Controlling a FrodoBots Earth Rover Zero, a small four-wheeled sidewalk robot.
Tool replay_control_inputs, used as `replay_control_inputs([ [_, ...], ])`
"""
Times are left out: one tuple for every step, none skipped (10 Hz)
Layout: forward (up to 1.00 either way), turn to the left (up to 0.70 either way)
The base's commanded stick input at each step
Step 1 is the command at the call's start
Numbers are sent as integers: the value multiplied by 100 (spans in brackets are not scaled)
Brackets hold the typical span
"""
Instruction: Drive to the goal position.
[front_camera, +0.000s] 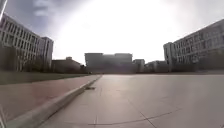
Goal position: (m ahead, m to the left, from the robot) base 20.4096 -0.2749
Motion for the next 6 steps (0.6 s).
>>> replay_control_inputs([
  [100,0],
  [100,0],
  [100,0],
  [100,0],
  [100,0],
  [100,0],
])
